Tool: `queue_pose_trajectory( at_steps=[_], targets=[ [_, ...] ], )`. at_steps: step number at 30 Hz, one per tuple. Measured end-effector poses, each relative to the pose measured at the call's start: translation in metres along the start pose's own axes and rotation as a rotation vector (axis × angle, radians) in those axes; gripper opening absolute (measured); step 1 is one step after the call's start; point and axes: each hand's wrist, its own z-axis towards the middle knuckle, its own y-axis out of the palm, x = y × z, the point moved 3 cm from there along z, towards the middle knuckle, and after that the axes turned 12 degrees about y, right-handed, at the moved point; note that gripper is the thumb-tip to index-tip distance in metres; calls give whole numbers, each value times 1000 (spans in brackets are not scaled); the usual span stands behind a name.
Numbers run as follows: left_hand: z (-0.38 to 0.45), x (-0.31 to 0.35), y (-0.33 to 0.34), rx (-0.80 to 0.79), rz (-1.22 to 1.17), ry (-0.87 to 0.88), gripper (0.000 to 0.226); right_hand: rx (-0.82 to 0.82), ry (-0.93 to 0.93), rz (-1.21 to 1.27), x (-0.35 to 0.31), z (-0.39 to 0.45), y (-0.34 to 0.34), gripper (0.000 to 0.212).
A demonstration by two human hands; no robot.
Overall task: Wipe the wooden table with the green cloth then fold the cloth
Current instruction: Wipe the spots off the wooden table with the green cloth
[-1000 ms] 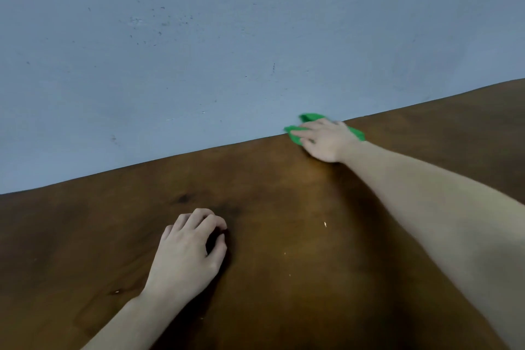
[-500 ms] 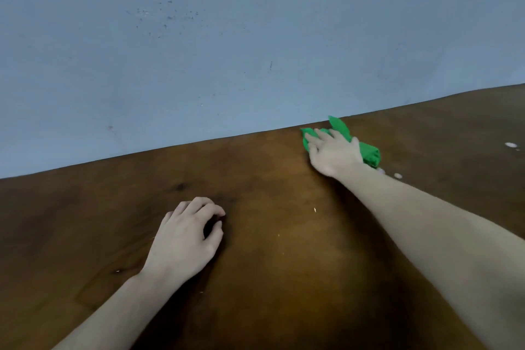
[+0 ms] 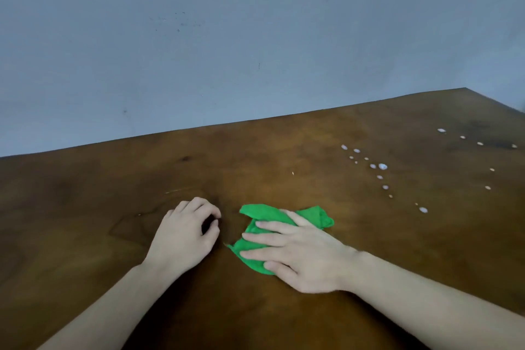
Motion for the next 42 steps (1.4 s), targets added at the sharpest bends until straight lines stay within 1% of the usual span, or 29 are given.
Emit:
queue_pose_trajectory(
  at_steps=[5, 7, 9, 12, 14, 17, 21, 24, 27, 30, 32, 35, 38, 40, 42],
  targets=[
    [-25, 24, -2, -78, -5, 33, 20, -61, 16, -8, -2, -77, 7, 44],
    [-34, 34, -3, -79, -13, 43, 22, -1, 56, -125, 4, -87, 9, 43],
    [-40, 41, -3, -84, -17, 42, 23, 32, 172, -212, 16, -83, 3, 44],
    [-47, 48, -4, -75, -28, 30, 24, -50, 371, -122, 47, -56, -9, 44],
    [-49, 50, -3, -68, -30, 25, 24, -69, 453, -63, 72, -30, -16, 44],
    [-50, 45, -3, -68, -10, -1, 25, -42, 531, -33, 108, 12, -23, 47],
    [-46, 33, -5, -29, 0, -83, 24, -8, 646, -80, 147, 74, -32, 51],
    [-41, 32, -5, -20, 7, -126, 23, -19, 660, -99, 164, 123, -36, 53],
    [-41, 33, -4, -4, 31, -158, 22, -25, 596, -105, 156, 166, -39, 54],
    [-45, 34, -4, 7, 51, -190, 23, -24, 409, -111, 119, 187, -37, 53],
    [-50, 37, -4, 9, 50, -211, 22, -19, 270, -120, 84, 179, -31, 53],
    [-62, 44, -5, 12, 53, -227, 20, -18, 97, -115, 31, 141, -16, 52],
    [-77, 58, -6, 31, 71, -213, 18, 4, -45, -90, -14, 81, -1, 50],
    [-89, 70, -7, 44, 74, -184, 14, 15, -108, -90, -30, 36, 6, 50],
    [-101, 84, -6, 35, 83, -140, 12, 24, -114, -85, -31, -9, 12, 49]
  ],
)
